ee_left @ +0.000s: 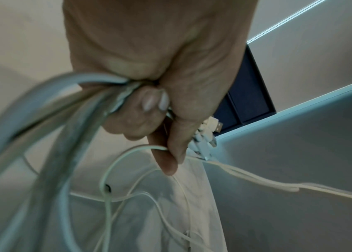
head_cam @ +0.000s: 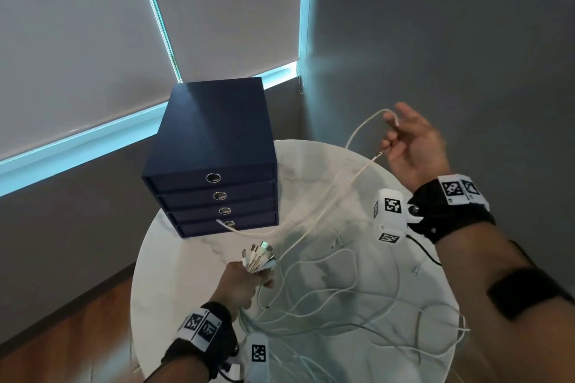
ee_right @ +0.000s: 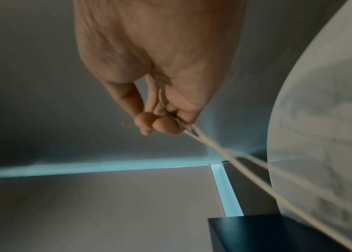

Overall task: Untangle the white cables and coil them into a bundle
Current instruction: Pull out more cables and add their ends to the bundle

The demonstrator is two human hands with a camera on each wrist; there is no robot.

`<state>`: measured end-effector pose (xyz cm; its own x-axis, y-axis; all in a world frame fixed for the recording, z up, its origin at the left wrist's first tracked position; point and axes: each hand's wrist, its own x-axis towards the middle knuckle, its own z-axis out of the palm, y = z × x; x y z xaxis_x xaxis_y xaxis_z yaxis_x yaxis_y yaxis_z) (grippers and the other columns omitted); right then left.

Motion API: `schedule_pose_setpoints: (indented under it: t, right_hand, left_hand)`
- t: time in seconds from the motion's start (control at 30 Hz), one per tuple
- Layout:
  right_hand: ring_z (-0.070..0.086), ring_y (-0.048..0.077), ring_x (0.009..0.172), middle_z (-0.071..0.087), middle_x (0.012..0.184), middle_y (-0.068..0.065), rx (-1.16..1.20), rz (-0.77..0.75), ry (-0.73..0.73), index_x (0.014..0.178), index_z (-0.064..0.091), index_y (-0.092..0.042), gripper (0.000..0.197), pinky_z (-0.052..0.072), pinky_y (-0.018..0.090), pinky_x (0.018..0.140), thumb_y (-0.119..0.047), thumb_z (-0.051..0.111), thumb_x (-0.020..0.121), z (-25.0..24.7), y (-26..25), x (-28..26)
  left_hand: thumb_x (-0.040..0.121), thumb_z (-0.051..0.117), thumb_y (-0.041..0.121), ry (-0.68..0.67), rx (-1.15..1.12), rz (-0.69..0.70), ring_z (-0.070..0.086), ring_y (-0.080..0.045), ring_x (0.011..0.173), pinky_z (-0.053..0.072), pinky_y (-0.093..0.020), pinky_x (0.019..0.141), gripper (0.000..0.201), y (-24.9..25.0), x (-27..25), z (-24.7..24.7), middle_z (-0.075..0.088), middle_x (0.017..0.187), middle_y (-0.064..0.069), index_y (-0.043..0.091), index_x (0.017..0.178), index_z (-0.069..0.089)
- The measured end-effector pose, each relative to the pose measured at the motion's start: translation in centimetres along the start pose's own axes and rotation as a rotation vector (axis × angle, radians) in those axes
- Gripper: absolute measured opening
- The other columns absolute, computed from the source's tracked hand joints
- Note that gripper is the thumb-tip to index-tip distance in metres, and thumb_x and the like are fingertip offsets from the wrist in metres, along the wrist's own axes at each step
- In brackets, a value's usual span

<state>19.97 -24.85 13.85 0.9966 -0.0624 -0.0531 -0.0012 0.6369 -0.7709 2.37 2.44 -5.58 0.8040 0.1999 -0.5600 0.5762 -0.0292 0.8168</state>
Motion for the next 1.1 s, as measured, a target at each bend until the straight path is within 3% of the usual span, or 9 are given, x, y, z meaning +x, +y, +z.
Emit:
schedule_pose_setpoints:
  t: [0.13,0.3,0.43,0.53,0.7,0.9,0.93,1.0,1.1]
  right_hand:
    - [0.047,0.011,0.052,0.067,0.092,0.007,0.186,-0.079,0.086,0.129,0.046,-0.010,0.043,0.041,0.023,0.054,-0.003,0.049,0.087,-1.6,-2.3,0.7]
    - [0.048,0.012,0.052,0.071,0.094,0.004,-0.087,-0.203,0.152,0.118,0.055,-0.016,0.027,0.044,0.025,0.054,-0.002,0.044,0.097,-2.8,-4.7,0.6]
    - [0.048,0.013,0.053,0.067,0.105,0.006,-0.080,-0.316,0.175,0.108,0.057,-0.018,0.039,0.044,0.025,0.053,0.010,0.036,0.089,-3.8,-6.4,0.6]
    - [0.049,0.012,0.050,0.064,0.102,0.005,-0.190,-0.381,0.310,0.107,0.057,-0.018,0.044,0.045,0.024,0.050,0.013,0.034,0.085,-5.5,-7.2,1.0]
    - [0.051,0.004,0.041,0.062,0.088,-0.004,-0.548,-0.374,0.504,0.117,0.058,-0.010,0.048,0.046,0.021,0.043,0.013,0.035,0.082,-11.1,-6.3,0.4]
    - [0.057,0.003,0.041,0.066,0.077,0.002,-0.800,-0.209,0.592,0.107,0.065,-0.015,0.024,0.052,0.023,0.046,-0.001,0.055,0.091,-18.3,-2.3,-0.6]
    - [0.061,0.007,0.046,0.068,0.078,0.007,-0.879,-0.155,0.631,0.107,0.068,-0.014,0.024,0.054,0.028,0.052,-0.003,0.056,0.089,-19.4,-1.8,-0.6]
    - [0.070,0.025,0.074,0.071,0.095,0.021,-1.121,0.011,0.677,0.112,0.070,-0.005,0.028,0.054,0.039,0.072,-0.006,0.054,0.089,-21.1,-1.1,-0.8]
    - [0.053,0.041,0.118,0.055,0.131,0.024,-1.563,0.330,0.660,0.126,0.057,0.000,0.048,0.044,0.048,0.099,-0.029,0.058,0.089,-20.8,0.7,-1.8]
  left_hand:
    - [0.087,0.072,0.007,0.055,0.028,-0.006,0.031,-0.011,0.037,0.025,-0.020,0.041,0.005,-0.2,0.4,-0.2,0.076,0.077,-0.015,0.002,0.086,0.072]
    - [0.087,0.072,0.007,0.095,0.013,-0.027,0.033,-0.012,0.037,0.026,-0.021,0.042,0.008,-1.2,0.6,-0.5,0.075,0.072,-0.012,-0.001,0.088,0.071]
    - [0.087,0.073,0.007,0.098,-0.047,-0.031,0.029,-0.013,0.041,0.024,-0.019,0.042,0.009,-0.8,0.7,-0.3,0.076,0.079,-0.016,-0.001,0.091,0.070]
    - [0.087,0.074,0.009,0.082,-0.096,-0.030,0.027,-0.013,0.043,0.023,-0.019,0.043,0.014,-0.6,0.7,-0.2,0.076,0.081,-0.017,-0.002,0.094,0.070]
    - [0.088,0.074,0.012,0.032,-0.175,-0.004,0.028,-0.011,0.045,0.021,-0.020,0.043,0.017,0.5,0.2,0.1,0.076,0.084,-0.017,-0.001,0.098,0.069]
    - [0.088,0.074,0.012,-0.040,-0.233,0.080,0.026,-0.011,0.045,0.016,-0.022,0.046,0.010,2.8,-0.9,1.3,0.069,0.073,-0.010,0.004,0.088,0.070]
    - [0.088,0.074,0.012,-0.055,-0.239,0.096,0.026,-0.011,0.044,0.016,-0.022,0.046,0.009,3.4,-1.2,1.5,0.068,0.070,-0.009,0.005,0.087,0.069]
    - [0.089,0.073,0.012,-0.102,-0.245,0.136,0.024,-0.009,0.042,0.015,-0.021,0.045,0.011,4.6,-1.9,2.0,0.063,0.062,-0.003,0.003,0.087,0.067]
    - [0.090,0.072,0.016,-0.206,-0.249,0.204,0.022,-0.009,0.044,0.015,-0.020,0.042,0.019,7.0,-3.2,3.0,0.070,0.079,-0.010,0.000,0.099,0.067]
